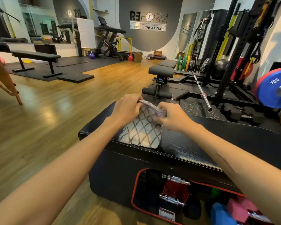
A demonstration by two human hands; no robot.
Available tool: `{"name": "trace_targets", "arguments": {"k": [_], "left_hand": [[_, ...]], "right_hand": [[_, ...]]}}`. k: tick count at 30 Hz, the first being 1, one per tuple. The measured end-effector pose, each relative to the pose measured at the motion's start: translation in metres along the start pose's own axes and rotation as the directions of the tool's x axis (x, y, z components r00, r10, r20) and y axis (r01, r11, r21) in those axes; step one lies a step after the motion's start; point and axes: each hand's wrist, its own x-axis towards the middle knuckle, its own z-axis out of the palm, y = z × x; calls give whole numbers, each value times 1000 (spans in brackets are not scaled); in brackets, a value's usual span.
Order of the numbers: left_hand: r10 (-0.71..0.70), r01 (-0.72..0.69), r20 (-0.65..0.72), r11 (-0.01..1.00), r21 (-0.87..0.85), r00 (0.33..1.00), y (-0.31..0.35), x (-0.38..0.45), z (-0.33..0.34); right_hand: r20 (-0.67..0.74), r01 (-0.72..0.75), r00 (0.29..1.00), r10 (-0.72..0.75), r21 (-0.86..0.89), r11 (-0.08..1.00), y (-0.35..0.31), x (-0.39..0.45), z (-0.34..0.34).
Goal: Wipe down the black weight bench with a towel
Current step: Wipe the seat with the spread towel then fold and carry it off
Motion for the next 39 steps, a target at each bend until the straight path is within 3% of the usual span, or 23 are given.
{"name": "trace_targets", "arguments": {"k": [3,5,7,10,15,19,21,25,29,30,35,39], "left_hand": [[-37,60,130,981,-182,991,0,8,-7],[-76,122,254,978,-168,964,-4,11,-9],[-175,207,205,968,-145,963,-8,14,-8],[-320,344,125,882,-321,939,-5,27,-10],[-312,323,118,769,-552,943,14,46,-23],[-282,290,138,622,-727,950,25,50,-24],[-290,293,141,591,-751,947,33,50,-22],[-300,317,145,671,-671,943,42,50,-11],[-329,360,184,626,-692,926,50,46,-4],[-322,356,182,643,-678,929,51,45,-3],[-366,374,161,640,-672,916,49,49,-6],[-459,407,103,636,-655,883,38,51,-8]], "right_hand": [[-27,-136,989,148,255,957,-2,14,-23],[19,-201,977,214,431,880,-4,22,-38],[20,-212,972,234,503,838,-4,29,-47],[-67,-158,968,241,583,797,-3,37,-57],[-179,-38,954,240,723,689,-2,41,-76],[-360,7,906,222,537,844,4,38,-78],[-395,-49,881,259,468,882,7,41,-74],[-155,-279,916,370,415,866,1,43,-57],[110,-281,946,305,747,602,-15,35,-37],[104,-265,952,288,752,603,-16,32,-35],[-75,-191,950,302,626,756,-3,28,-36],[-73,-245,949,308,446,861,8,21,-49]]}}
